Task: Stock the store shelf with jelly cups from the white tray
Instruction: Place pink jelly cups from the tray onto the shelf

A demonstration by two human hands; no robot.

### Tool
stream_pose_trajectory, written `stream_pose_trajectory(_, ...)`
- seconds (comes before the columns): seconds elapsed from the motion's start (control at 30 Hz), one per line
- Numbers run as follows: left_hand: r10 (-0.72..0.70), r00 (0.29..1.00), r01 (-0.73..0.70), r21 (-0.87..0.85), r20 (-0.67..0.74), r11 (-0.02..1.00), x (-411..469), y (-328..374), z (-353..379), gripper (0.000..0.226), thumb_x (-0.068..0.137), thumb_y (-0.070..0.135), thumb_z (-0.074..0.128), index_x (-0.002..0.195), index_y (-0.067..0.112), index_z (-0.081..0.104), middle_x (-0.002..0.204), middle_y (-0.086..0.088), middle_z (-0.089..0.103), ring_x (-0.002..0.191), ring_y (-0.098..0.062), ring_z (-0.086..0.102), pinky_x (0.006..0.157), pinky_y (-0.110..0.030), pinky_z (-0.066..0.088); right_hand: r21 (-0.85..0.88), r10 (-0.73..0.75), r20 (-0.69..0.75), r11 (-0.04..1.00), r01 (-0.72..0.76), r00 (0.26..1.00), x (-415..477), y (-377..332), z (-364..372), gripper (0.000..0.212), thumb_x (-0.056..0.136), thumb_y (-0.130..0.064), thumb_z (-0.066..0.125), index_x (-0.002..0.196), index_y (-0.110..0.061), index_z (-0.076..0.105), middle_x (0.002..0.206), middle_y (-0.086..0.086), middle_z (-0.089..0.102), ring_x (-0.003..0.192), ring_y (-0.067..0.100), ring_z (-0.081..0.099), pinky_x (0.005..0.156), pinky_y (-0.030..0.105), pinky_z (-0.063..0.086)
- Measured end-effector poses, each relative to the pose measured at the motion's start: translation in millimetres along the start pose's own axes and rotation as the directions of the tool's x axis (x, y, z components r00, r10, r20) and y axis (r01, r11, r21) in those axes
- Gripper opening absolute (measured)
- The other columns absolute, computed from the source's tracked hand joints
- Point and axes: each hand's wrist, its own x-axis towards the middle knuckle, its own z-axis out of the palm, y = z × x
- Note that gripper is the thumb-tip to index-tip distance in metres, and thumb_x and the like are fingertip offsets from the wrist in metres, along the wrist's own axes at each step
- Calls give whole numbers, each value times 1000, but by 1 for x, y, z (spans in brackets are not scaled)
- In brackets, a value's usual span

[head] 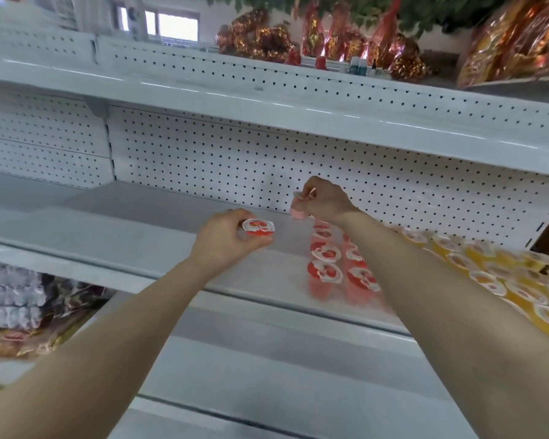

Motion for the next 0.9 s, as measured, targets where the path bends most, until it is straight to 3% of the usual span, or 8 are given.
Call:
stream_pose_trajectory(0.17,0,999,-1,22,44,1000,25,-8,17,51,59,69,63,90,29,68,89,11,69,86,-9,63,78,-29,52,-119,-37,54,992,43,998,30,21,19,22,78,-37,70,93,-25,59,91,-11,60,95,18,58,88,37,41)
stream_pose_trajectory(0.33,8,998,-11,56,66,998,35,-12,29,42,62,63,68,91,31,67,87,13,68,81,-7,62,71,-23,50,-278,-40,71,959,58,997,41,31,38,25,74,-35,72,94,-27,59,89,-7,59,102,19,47,89,40,32)
stream_pose_trajectory(0.53,16,994,-21,46,110,999,40,-13,43,53,57,69,64,94,31,68,87,13,69,81,-7,63,73,-28,52,-322,-52,56,945,67,997,48,42,45,26,77,-45,72,94,-31,59,97,-6,64,106,21,50,93,42,34)
stream_pose_trajectory(0.67,35,988,-47,78,148,996,45,-6,54,51,64,65,72,100,30,68,97,10,69,92,-11,61,78,-29,50,-302,-86,65,948,102,994,48,48,37,23,85,-53,65,97,-33,64,108,-6,67,112,20,51,96,42,34)
stream_pose_trajectory(0.8,8,989,-24,110,145,994,52,7,67,46,69,60,75,103,30,69,101,5,69,96,-16,60,80,-27,47,-375,-165,4,914,154,986,40,52,27,24,98,-43,49,112,-31,65,105,-1,69,117,24,50,95,42,33)
stream_pose_trajectory(0.9,-7,988,-17,157,155,987,53,17,73,49,71,60,72,108,30,70,100,-2,70,94,-21,61,75,-23,42,-472,-256,-50,858,203,965,30,55,19,30,100,-36,46,125,-27,60,114,2,69,121,27,49,98,42,33)
